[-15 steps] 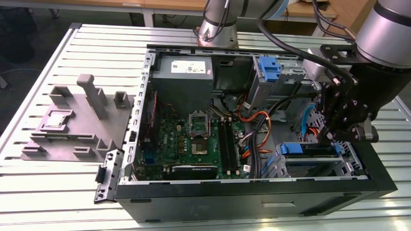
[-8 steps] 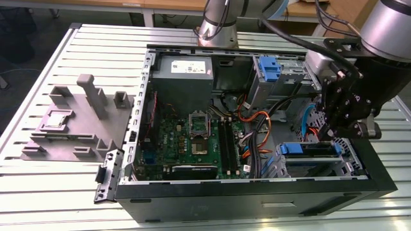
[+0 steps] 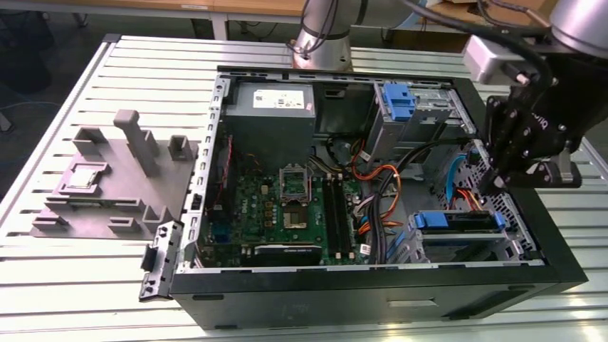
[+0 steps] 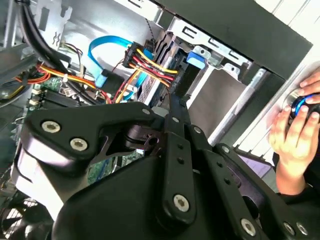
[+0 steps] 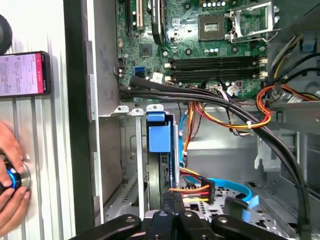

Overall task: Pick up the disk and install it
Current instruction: 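Insert the second disk wire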

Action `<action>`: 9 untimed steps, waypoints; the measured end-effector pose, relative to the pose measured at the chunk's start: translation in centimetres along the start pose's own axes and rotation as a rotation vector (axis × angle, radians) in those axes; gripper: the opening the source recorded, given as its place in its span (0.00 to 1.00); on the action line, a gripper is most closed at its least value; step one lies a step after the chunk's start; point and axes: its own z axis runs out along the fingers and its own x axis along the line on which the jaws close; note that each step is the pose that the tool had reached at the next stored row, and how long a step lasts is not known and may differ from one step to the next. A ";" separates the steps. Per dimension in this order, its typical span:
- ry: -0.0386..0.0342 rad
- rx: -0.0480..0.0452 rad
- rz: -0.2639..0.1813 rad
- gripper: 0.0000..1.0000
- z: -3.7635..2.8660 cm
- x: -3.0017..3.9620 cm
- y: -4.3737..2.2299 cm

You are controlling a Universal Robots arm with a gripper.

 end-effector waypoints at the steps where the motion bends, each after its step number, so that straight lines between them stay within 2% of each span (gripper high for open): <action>1: 0.0001 0.0000 0.000 0.10 -0.24 -0.04 -0.01; 6: 0.0061 0.0000 0.000 0.10 -0.89 -0.63 0.00; 9: 0.0117 0.0003 0.000 0.10 -1.02 -1.76 0.06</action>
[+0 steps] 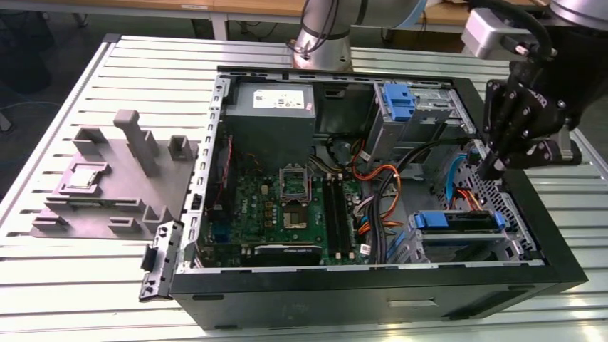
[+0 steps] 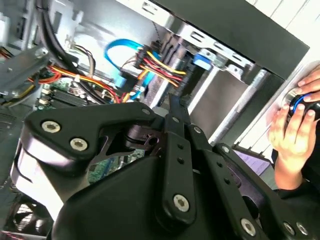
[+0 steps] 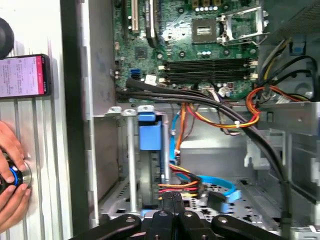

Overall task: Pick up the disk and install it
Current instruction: 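Insert the second disk wire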

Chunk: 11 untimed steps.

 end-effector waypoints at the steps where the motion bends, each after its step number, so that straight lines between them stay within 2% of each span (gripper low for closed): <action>1: 0.0001 0.0000 0.000 0.10 -0.03 -0.40 0.02; 3: 0.0009 0.0001 0.000 0.10 -0.27 -0.84 0.03; 6: 0.0059 0.0003 0.000 0.10 -0.70 -1.39 0.05; 11: 0.0117 -0.0015 -0.001 0.10 -0.84 -2.61 0.11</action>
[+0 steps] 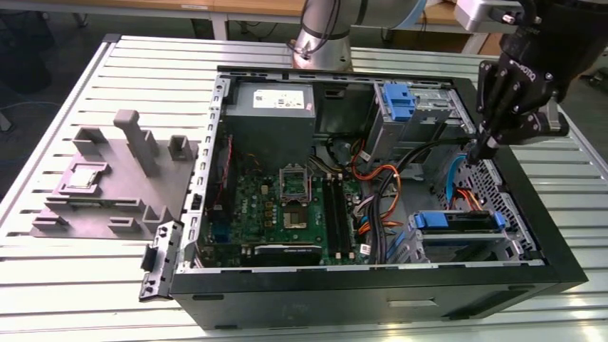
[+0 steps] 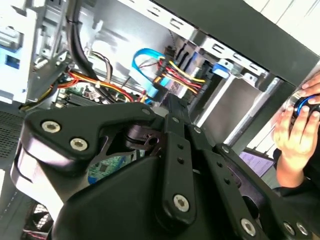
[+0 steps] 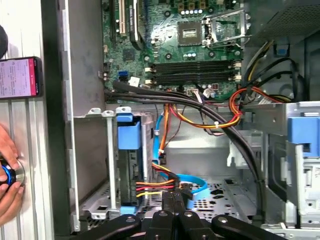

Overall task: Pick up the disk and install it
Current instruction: 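Insert the second disk wire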

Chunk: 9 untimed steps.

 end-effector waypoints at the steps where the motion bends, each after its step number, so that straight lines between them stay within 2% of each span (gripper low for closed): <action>1: 0.0006 -0.0018 0.000 0.10 -0.02 -0.26 0.01; 3: 0.0046 -0.0081 -0.001 0.10 0.03 -0.64 -0.02; 6: 0.0145 -0.0136 -0.002 0.10 0.21 -1.26 -0.04; 7: 0.0184 -0.0136 -0.002 0.10 0.22 -1.32 -0.03; 9: 0.0209 -0.0136 -0.002 0.10 0.22 -1.36 -0.03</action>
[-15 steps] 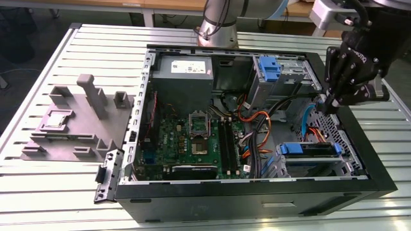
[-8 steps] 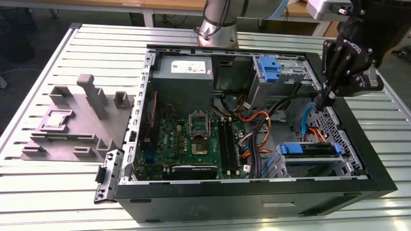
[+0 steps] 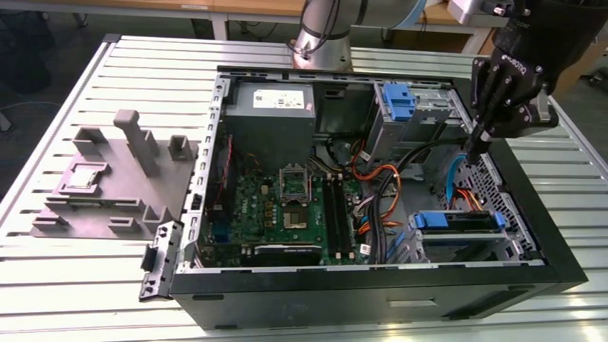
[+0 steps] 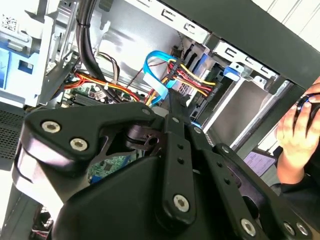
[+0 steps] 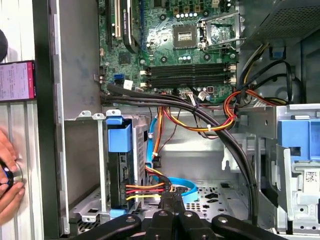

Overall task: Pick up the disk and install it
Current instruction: 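Insert the second disk wire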

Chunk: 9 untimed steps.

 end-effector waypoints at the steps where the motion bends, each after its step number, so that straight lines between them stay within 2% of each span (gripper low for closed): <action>1: 0.0013 0.0001 0.000 0.10 0.00 -0.02 0.00; 4: 0.0043 0.0003 0.000 0.11 0.01 -0.04 -0.02; 6: 0.0048 0.0003 0.000 0.23 -0.01 -0.17 -0.03; 7: 0.0049 0.0002 0.000 0.23 -0.03 -0.30 -0.02; 8: 0.0050 0.0003 0.001 0.30 -0.05 -0.47 -0.02; 9: 0.0049 0.0002 0.001 0.30 -0.07 -0.62 -0.01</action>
